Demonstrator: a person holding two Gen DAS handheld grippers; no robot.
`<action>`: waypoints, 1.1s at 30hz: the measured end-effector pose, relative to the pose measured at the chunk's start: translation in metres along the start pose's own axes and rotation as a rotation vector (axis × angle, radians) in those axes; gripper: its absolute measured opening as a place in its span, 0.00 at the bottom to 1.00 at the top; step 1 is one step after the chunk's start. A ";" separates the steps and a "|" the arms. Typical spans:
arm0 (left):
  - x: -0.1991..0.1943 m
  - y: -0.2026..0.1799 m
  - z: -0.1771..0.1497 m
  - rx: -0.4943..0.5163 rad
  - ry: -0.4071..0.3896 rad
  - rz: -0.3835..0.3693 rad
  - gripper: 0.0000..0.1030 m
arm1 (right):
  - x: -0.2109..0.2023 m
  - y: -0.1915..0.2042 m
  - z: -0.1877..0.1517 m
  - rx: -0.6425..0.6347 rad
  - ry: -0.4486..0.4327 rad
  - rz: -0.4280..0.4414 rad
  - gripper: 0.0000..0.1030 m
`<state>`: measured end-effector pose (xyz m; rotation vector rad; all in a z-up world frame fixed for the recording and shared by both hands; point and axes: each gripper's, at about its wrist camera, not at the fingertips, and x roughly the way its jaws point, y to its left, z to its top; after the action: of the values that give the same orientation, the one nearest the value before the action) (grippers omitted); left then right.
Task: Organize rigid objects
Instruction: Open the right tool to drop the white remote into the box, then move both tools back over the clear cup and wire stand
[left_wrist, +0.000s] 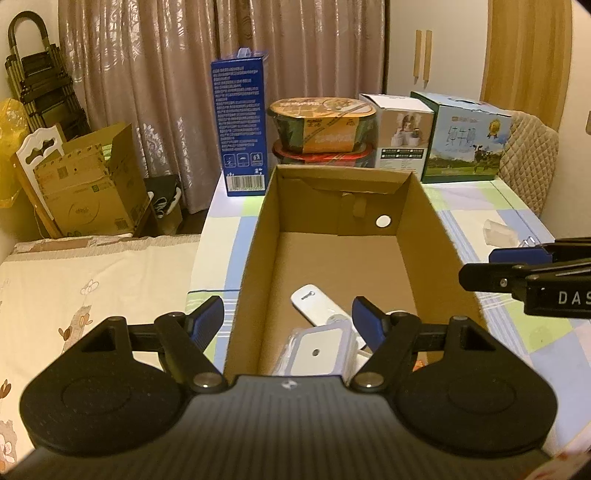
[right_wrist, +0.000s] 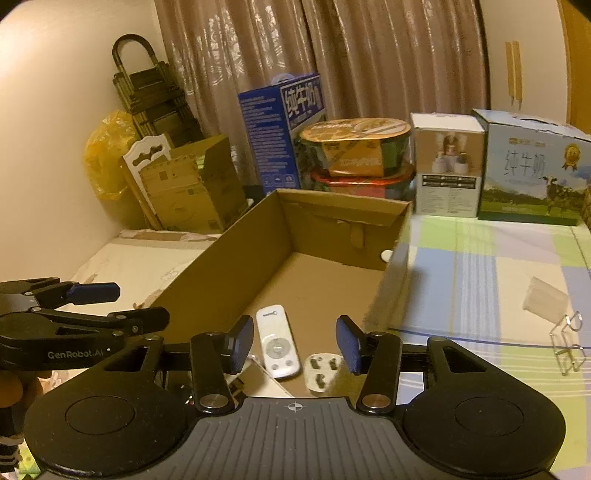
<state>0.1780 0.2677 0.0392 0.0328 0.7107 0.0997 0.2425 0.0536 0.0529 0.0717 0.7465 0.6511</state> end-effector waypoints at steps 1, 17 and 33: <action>-0.001 -0.002 0.001 0.002 -0.003 0.000 0.71 | -0.004 -0.002 0.000 0.002 -0.004 -0.004 0.46; -0.035 -0.074 0.020 0.023 -0.048 -0.059 0.73 | -0.068 -0.041 0.000 0.008 -0.038 -0.076 0.48; -0.038 -0.179 0.033 0.032 -0.078 -0.173 0.94 | -0.141 -0.137 -0.033 0.064 -0.075 -0.218 0.60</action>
<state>0.1854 0.0861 0.0773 0.0059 0.6344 -0.0787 0.2154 -0.1423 0.0749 0.0714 0.6910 0.4146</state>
